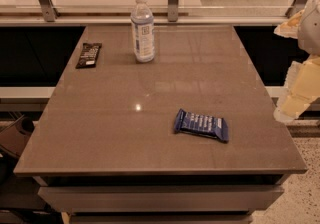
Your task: Pick rxbar blueberry
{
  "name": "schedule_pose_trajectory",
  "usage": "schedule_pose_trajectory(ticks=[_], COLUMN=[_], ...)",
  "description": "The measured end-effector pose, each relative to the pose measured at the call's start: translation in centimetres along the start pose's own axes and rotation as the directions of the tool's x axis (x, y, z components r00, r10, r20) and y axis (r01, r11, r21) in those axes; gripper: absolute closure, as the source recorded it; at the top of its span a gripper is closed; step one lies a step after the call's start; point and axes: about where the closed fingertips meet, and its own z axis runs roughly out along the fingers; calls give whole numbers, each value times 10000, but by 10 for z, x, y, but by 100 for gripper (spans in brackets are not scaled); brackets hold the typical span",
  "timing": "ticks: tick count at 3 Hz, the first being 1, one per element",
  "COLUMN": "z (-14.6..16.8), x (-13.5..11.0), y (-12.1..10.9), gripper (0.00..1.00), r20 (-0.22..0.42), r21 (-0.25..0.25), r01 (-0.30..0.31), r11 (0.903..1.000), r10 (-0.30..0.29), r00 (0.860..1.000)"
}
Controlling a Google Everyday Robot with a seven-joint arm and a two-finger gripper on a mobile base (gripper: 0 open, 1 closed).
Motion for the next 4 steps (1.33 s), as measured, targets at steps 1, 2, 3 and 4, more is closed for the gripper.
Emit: schedule_pose_trajectory(ticks=[1, 2, 3, 4], z=[20, 44, 73, 102], x=[6, 9, 9, 5], y=[13, 24, 26, 23], gripper=[0, 0, 0, 0], r20=[985, 2423, 3792, 4898], r21=[-56, 95, 53, -219], r01=[-348, -734, -995, -1072], r11=[9994, 9973, 9950, 9940], r10=[351, 689, 901, 1042], r00=[9945, 9677, 9209, 8656])
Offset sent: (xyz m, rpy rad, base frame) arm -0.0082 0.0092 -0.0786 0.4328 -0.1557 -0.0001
